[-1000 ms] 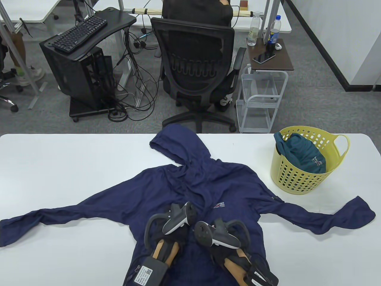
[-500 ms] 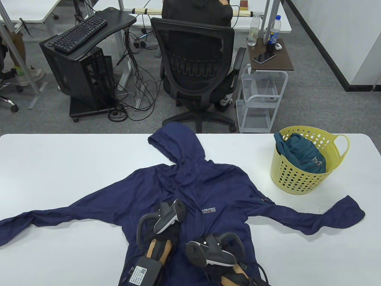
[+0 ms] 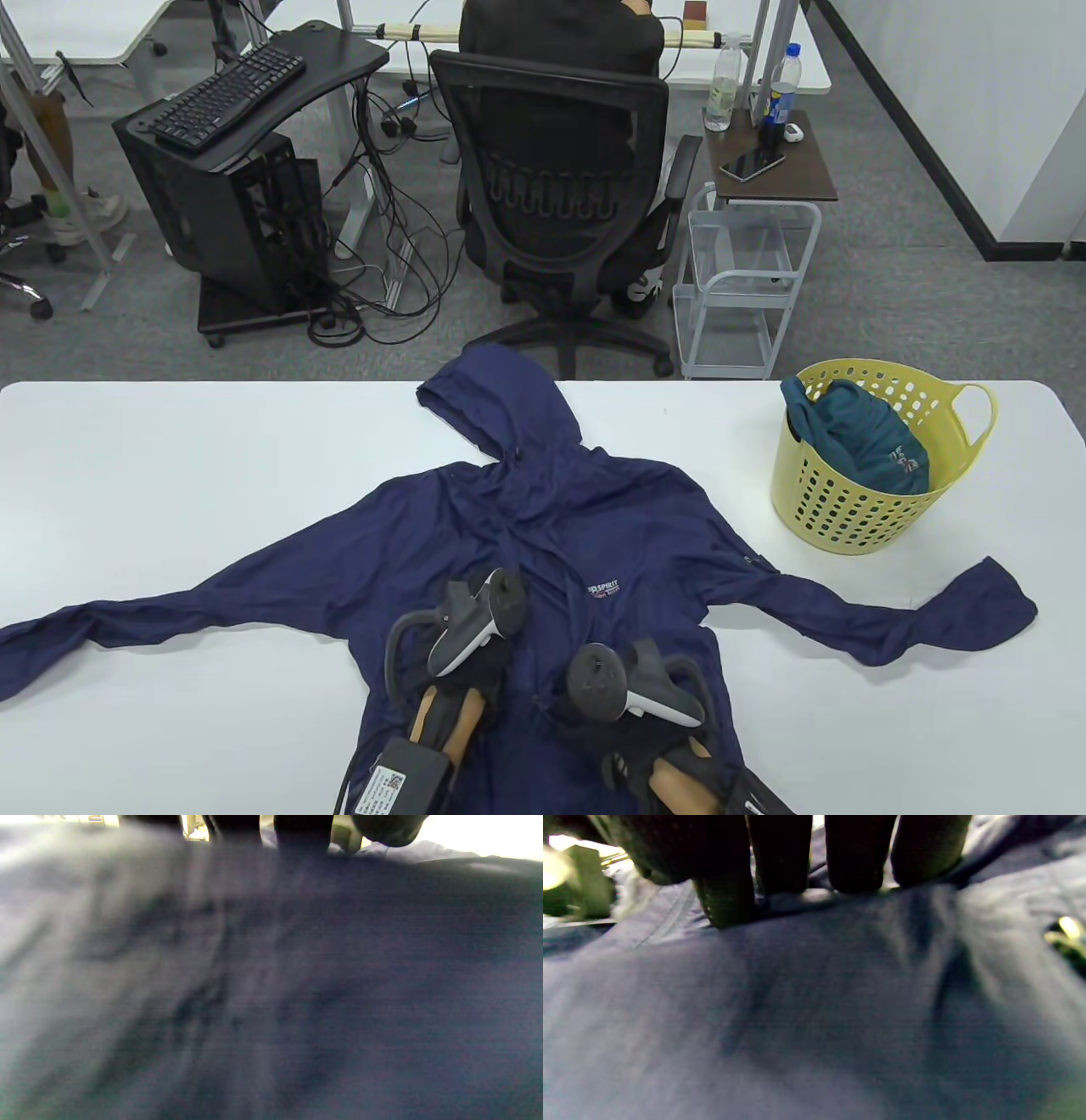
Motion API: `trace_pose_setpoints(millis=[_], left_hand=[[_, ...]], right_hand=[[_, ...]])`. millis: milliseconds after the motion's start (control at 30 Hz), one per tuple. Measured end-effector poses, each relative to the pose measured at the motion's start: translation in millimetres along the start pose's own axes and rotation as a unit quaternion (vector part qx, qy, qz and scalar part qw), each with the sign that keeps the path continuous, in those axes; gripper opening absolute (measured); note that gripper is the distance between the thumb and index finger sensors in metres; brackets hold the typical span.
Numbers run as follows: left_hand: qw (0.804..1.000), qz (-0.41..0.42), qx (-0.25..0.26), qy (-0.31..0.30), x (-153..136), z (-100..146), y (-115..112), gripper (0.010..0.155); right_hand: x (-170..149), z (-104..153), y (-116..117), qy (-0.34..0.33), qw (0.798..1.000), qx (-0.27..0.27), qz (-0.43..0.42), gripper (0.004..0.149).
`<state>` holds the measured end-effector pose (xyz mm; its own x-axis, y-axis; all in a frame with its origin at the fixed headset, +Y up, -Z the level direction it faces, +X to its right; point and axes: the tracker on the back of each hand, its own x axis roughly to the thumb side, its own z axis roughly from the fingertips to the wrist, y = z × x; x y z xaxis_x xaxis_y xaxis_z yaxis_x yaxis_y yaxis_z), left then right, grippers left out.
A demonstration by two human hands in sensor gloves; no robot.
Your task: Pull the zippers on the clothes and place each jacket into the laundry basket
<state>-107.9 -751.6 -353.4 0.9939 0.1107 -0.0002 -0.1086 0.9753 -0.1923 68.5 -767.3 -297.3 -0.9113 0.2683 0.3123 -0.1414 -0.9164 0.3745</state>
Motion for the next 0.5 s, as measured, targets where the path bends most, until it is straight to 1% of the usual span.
trace_pose_setpoints(millis=[100,133,167,233,300,367,500], left_hand=[[0.998,0.045,0.004,-0.036,10.7,12.4,10.4,0.051],[0.997,0.056,-0.007,-0.057,16.5,16.6,12.0,0.05],[0.995,0.062,-0.029,-0.073,22.0,19.7,11.1,0.05],[0.989,0.054,-0.096,-0.1,33.9,23.7,1.9,0.051],[0.985,0.015,-0.145,-0.097,40.1,21.1,-11.4,0.053],[0.982,-0.026,-0.17,-0.081,41.5,15.5,-23.3,0.054],[0.982,-0.021,-0.173,-0.069,41.1,11.2,-27.9,0.054]], right_hand=[[-14.3,-7.3,-2.1,0.035,0.999,-0.019,-0.018,0.045],[-20.2,-9.8,-3.0,0.048,0.998,-0.028,-0.028,0.045],[-25.2,-11.8,-3.6,0.058,0.997,-0.035,-0.035,0.045],[-33.0,-13.2,-5.2,0.071,0.996,-0.044,-0.041,0.045],[-35.6,-12.1,-5.5,0.071,0.995,-0.052,-0.039,0.046],[-34.4,-9.5,-5.2,0.065,0.995,-0.065,-0.027,0.046],[-26.2,-5.7,-7.1,0.053,0.994,-0.094,0.014,0.046]])
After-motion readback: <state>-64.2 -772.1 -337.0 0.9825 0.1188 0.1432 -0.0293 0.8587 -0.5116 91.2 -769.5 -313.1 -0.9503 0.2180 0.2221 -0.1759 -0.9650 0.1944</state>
